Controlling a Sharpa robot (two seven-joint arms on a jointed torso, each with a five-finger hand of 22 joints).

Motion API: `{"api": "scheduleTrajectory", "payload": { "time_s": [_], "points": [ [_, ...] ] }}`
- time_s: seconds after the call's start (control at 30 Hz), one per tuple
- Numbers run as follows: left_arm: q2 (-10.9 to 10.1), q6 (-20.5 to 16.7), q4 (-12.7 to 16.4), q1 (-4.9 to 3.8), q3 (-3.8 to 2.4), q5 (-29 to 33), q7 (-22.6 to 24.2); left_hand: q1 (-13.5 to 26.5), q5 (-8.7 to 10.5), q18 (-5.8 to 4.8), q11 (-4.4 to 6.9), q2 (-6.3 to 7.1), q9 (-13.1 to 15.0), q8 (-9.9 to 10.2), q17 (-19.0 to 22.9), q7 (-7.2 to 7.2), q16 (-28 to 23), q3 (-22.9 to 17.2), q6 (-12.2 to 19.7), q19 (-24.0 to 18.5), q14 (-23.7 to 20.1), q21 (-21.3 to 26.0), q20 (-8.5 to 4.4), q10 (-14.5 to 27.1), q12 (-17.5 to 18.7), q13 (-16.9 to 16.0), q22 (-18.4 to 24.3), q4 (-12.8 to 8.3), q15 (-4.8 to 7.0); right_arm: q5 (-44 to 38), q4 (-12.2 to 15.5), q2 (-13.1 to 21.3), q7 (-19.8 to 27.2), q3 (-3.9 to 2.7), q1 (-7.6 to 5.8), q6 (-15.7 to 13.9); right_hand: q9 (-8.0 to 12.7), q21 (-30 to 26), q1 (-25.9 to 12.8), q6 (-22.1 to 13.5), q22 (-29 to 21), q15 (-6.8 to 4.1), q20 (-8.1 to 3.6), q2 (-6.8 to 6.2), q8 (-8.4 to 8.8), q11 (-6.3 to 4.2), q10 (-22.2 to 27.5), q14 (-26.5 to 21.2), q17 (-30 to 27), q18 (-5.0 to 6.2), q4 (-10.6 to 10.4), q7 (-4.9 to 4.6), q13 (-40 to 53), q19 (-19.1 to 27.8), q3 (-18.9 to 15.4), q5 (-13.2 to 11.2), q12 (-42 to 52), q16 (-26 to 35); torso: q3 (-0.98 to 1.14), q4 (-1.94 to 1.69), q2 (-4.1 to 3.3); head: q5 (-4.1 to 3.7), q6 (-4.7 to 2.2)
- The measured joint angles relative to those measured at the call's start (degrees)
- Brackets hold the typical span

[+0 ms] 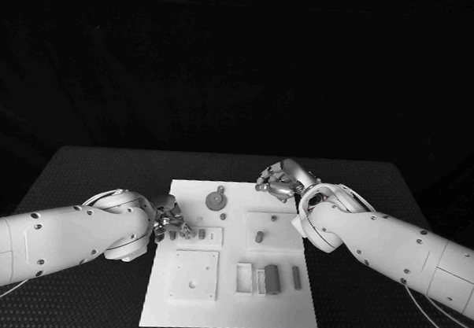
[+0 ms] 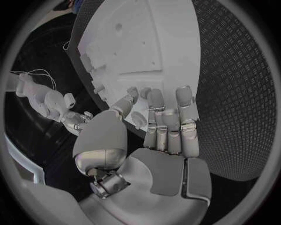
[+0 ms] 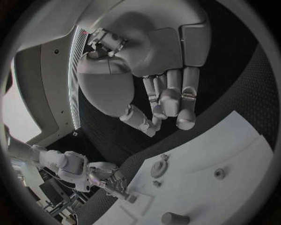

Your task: Assemble the parts on the task board

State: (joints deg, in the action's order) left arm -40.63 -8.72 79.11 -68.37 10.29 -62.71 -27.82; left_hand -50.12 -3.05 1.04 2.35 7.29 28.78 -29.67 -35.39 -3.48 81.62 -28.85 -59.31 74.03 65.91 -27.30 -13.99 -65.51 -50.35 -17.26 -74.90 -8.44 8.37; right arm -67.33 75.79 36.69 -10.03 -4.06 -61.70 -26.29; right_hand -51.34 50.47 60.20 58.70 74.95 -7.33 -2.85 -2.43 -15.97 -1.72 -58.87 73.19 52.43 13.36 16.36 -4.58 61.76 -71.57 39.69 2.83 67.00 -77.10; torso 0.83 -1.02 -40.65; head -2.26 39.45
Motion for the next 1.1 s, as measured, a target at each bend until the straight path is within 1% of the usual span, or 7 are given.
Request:
{"api": "scheduleTrajectory", "payload": {
  "time_s": [0.33, 0.43, 0.47, 1.0, 1.03, 1.1],
  "points": [
    [0.3, 0.3, -0.5, 0.18, 0.07, -0.4, -0.1, 0.0, 0.00, 0.00, 0.01, -0.01, 0.1, 0.0, 0.0, 0.04, 0.0, 0.3, -0.1, 0.0, 0.0, 0.0, 0.00, 0.0, 0.0, 0.0, 0.0, -0.3, -0.01, 0.0, 0.0, 0.0, 0.0, 0.00, 0.00, 0.1, 0.0, 0.0, 0.0, 0.0, 0.0, 0.00, 0.00, 0.00, 0.00, 0.00, 0.0, 0.0, 0.0, 0.01, 0.0, 0.00, 0.0, 0.0, 0.0, 0.0, 0.0, 0.0, 0.00, -0.02, 0.00, -0.17, 0.18],
    [0.3, 0.4, -0.7, 0.19, 0.08, -0.5, -0.1, 0.1, 0.00, 0.00, 0.02, -0.81, 0.0, 0.0, -0.1, 0.08, 0.0, 0.3, -0.1, 0.0, 0.0, -0.3, 0.00, 0.0, 0.0, 0.1, 0.0, -0.3, -0.01, 0.0, 0.0, 0.0, 0.0, 0.00, 0.00, 0.1, 0.0, 0.0, 0.0, 0.0, 0.0, 0.00, 0.00, 0.00, 0.00, 0.00, 0.0, 0.0, 0.0, 0.00, 0.0, 0.00, 0.0, 0.0, 0.0, 0.0, 0.0, 0.0, 0.00, -0.02, 0.00, -0.18, 0.16],
    [0.3, 0.4, -0.8, 0.19, 0.08, -0.5, -0.2, 0.1, 0.00, 0.00, 0.02, -0.85, 0.1, 0.0, -0.1, 0.05, 0.0, 0.3, -0.1, 0.0, 0.0, -0.3, 0.00, 0.0, 0.0, 0.1, 0.0, -0.3, -0.01, 0.0, 0.0, 0.0, 0.0, 0.00, 0.00, 0.1, -0.1, 0.0, 0.0, 0.0, 0.0, 0.00, 0.00, 0.00, 0.00, 0.00, 0.0, 0.0, 0.0, 0.00, 0.0, 0.00, 0.0, 0.0, 0.0, 0.0, 0.0, 0.0, 0.00, -0.02, 0.00, -0.18, 0.15],
    [0.4, 0.2, -0.9, 0.20, 0.08, 0.8, 0.0, 0.1, 0.00, 0.00, 0.04, -0.85, 0.1, 0.0, 0.0, 0.04, 0.0, 0.3, -0.1, 0.0, 0.0, -0.3, 0.01, 0.0, 0.0, 0.1, 0.0, -0.3, -0.02, 0.0, 0.0, 0.0, 0.0, 0.00, 0.00, 0.2, -0.1, 0.0, 0.0, 0.0, 0.0, 0.00, 0.01, 0.00, 0.00, 0.00, 0.0, 0.0, 0.0, 0.00, 0.0, 0.00, 0.0, 0.0, 0.0, 0.0, 0.0, 0.0, 0.00, -0.03, 0.01, -0.19, 0.18],
    [0.4, 0.1, -0.9, 0.21, 0.07, 1.1, 0.1, -1.4, 0.01, 0.00, 0.04, -3.17, 0.1, 0.0, 0.0, 0.04, 0.2, -0.9, -0.1, 0.0, 0.0, -0.3, -0.01, 0.0, 0.0, 0.1, 0.0, -0.9, 0.00, 0.0, 0.0, 0.0, 0.0, 0.00, 0.00, 0.2, -0.1, 0.0, 0.0, 0.0, 0.0, 0.00, 0.01, 0.00, 0.00, 0.00, 0.0, 0.0, 0.0, 0.00, 0.0, 0.00, 0.0, 0.0, 0.0, 0.0, 0.0, 0.0, 0.00, -0.03, 0.01, -0.19, 0.19],
    [0.4, 0.0, -0.9, 0.20, 0.07, 1.5, 0.3, -2.1, 0.23, -0.01, 0.04, -4.35, 0.1, 0.1, -0.1, 0.03, 0.2, -1.9, -0.2, 0.1, 0.0, -0.3, -0.11, 0.0, 0.0, 0.0, 0.0, -1.3, 0.02, 0.0, 0.0, 0.0, 0.0, 0.00, 0.00, 0.2, -0.1, 0.0, 0.0, 0.0, 0.0, -0.02, 0.01, 0.00, 0.00, 0.00, 0.0, 0.0, 0.0, 0.00, 0.0, 0.00, 0.0, 0.0, 0.0, 0.0, 0.0, 0.0, 0.00, -0.03, 0.01, -0.18, 0.20]
  ]
}}
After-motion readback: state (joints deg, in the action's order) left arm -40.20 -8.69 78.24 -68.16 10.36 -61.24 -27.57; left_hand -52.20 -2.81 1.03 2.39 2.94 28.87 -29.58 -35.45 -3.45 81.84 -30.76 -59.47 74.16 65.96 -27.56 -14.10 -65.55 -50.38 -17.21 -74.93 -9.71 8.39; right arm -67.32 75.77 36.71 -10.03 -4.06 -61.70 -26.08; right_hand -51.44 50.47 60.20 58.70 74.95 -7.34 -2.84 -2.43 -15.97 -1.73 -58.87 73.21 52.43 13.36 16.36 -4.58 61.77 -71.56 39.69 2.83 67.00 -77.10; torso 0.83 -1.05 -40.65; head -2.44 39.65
